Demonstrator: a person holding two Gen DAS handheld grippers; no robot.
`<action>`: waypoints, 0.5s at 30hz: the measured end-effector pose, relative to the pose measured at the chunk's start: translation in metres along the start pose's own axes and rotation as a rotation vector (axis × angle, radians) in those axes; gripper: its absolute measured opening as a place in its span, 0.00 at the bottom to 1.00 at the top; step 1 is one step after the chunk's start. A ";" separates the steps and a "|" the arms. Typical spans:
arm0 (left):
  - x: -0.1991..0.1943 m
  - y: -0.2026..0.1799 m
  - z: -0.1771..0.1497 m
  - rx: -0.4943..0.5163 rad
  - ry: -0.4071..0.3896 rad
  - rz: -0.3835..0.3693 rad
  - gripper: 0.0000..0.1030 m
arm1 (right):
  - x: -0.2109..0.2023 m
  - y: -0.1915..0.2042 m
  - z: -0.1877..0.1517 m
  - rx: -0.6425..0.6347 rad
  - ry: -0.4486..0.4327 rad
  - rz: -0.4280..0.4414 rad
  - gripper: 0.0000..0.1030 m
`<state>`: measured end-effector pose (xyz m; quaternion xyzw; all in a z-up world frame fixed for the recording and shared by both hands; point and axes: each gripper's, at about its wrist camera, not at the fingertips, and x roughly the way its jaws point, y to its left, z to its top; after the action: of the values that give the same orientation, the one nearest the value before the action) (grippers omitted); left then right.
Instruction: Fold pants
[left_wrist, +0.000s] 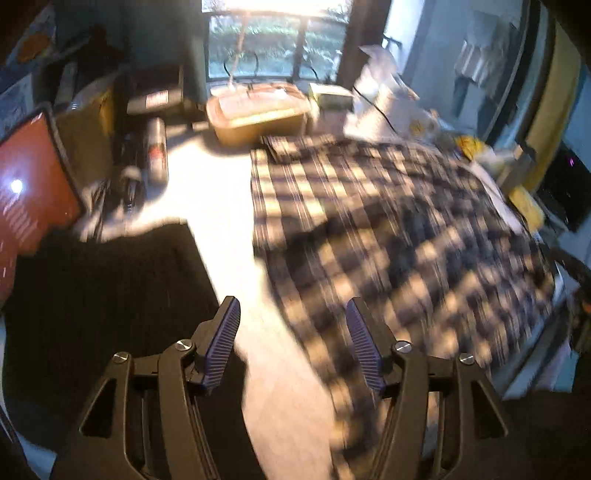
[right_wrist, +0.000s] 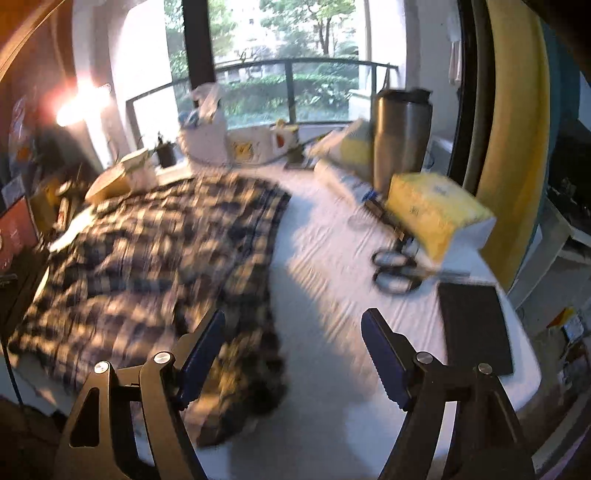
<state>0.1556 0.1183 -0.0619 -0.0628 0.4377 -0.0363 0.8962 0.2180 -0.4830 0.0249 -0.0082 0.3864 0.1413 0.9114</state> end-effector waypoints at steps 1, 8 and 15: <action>0.012 0.006 0.011 -0.016 -0.002 0.004 0.58 | 0.002 0.000 0.004 -0.003 -0.003 -0.005 0.75; 0.091 0.034 0.053 -0.094 0.062 0.038 0.58 | 0.045 0.011 0.046 -0.027 -0.005 0.025 0.75; 0.117 0.023 0.049 -0.005 0.079 0.080 0.23 | 0.104 0.023 0.087 -0.064 0.076 0.083 0.75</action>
<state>0.2663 0.1311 -0.1270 -0.0459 0.4748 -0.0016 0.8789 0.3417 -0.4239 0.0140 -0.0268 0.4161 0.1907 0.8887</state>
